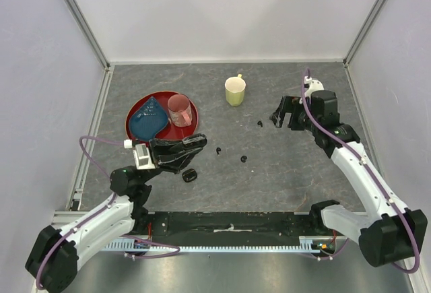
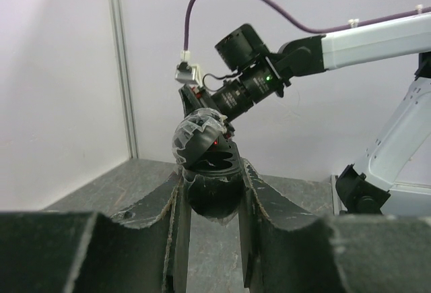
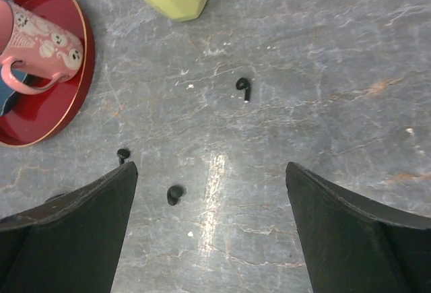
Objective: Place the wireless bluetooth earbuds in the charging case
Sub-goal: Adjust the earbud at the center of the board.
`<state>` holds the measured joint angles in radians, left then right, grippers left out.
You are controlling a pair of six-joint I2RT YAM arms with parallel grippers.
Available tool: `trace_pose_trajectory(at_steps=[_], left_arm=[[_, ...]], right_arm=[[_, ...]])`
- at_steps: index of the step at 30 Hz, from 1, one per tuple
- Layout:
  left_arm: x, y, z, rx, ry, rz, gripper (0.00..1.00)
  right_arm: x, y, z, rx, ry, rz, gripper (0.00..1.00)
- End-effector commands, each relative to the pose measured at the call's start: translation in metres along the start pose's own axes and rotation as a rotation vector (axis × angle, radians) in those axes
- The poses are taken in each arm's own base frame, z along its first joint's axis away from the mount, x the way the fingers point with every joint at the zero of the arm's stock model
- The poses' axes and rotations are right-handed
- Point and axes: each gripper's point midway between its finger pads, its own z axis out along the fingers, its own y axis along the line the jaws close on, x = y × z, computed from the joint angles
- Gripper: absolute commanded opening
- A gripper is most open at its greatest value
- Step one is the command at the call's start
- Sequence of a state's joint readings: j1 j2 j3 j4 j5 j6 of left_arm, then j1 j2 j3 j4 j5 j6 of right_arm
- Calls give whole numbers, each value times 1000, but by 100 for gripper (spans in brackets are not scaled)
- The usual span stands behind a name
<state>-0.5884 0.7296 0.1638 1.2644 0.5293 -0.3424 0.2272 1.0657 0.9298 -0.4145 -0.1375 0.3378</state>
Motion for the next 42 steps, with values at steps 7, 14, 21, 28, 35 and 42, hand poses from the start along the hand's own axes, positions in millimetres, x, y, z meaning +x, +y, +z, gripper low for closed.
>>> trace_pose_trajectory(at_steps=[7,14,21,28,35,42], left_arm=[[-16,-2,-9,-34,-42,33,2],[-15,-1,-11,-43,-35,41,2],[-13,-1,-12,-44,-28,36,2],[-9,1,-12,-49,-17,38,2],[-11,0,-12,-48,-20,37,2],[-7,2,-13,-56,-12,39,2]], right_arm=[[41,23,31,-183,138,69,98],[78,21,43,-199,225,136,87],[119,39,52,-228,319,121,85],[142,59,63,-245,387,45,82],[150,54,79,-194,424,-13,80],[147,52,84,-171,426,-49,77]])
